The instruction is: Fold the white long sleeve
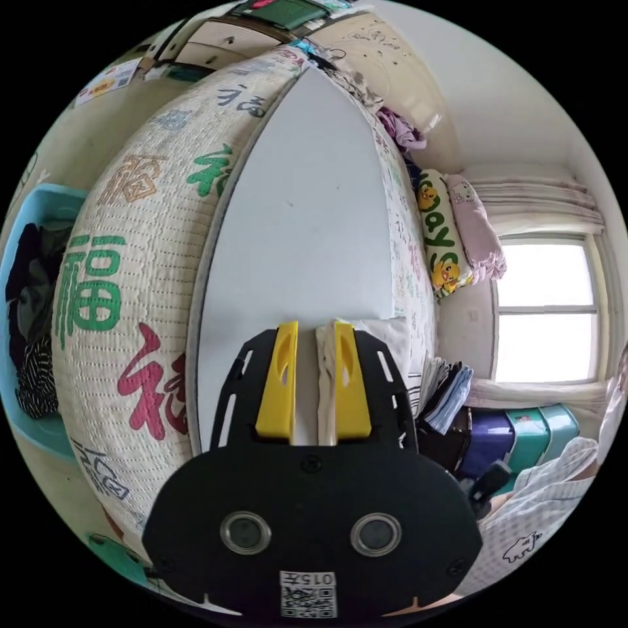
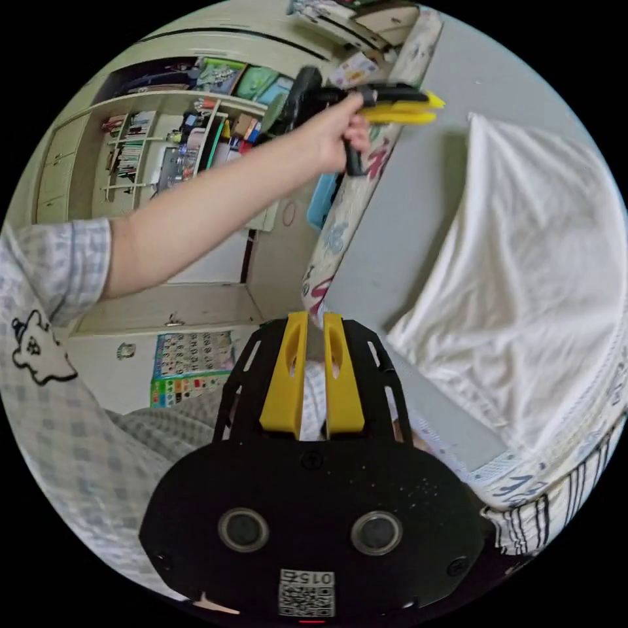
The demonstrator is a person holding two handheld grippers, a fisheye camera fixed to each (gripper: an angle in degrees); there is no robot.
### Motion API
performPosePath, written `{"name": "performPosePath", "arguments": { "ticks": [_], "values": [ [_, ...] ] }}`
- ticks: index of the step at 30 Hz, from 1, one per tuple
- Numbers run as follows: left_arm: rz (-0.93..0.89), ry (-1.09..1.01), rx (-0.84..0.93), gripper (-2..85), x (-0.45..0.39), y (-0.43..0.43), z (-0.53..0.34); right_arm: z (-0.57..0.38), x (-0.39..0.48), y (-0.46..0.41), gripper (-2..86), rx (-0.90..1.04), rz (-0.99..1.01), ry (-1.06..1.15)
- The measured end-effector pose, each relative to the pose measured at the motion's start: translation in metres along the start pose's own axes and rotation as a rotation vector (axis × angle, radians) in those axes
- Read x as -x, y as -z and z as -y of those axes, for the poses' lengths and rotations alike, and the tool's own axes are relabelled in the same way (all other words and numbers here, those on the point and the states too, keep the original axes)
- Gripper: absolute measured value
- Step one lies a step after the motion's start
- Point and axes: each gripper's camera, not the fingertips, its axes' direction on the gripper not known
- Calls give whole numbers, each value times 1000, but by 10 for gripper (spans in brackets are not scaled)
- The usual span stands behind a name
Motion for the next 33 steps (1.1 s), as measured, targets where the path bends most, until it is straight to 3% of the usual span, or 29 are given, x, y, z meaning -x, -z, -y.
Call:
{"name": "performPosePath", "arguments": {
  "ticks": [5,10,15,17,19,24,33],
  "values": [
    [4,-180,93,176,-14,-33,-7,-6,-73,97,99,-257,-225,-89],
    [10,-283,133,170,-9,-62,-18,-14,-142,157,173,-379,-300,-188],
    [5,-307,142,129,2,-77,-31,-9,-179,152,207,-356,-175,-274],
    [-32,-288,254,94,10,-95,-36,-12,-185,140,168,-351,-118,-303],
    [-22,-293,248,73,11,-100,-43,-19,-186,131,132,-357,-52,-334],
    [-59,-399,137,58,-13,-82,-75,-67,-154,134,93,-460,-64,-329],
    [-209,-646,-3,56,-92,-14,-187,-269,-14,148,86,-868,44,-127]
  ]
}}
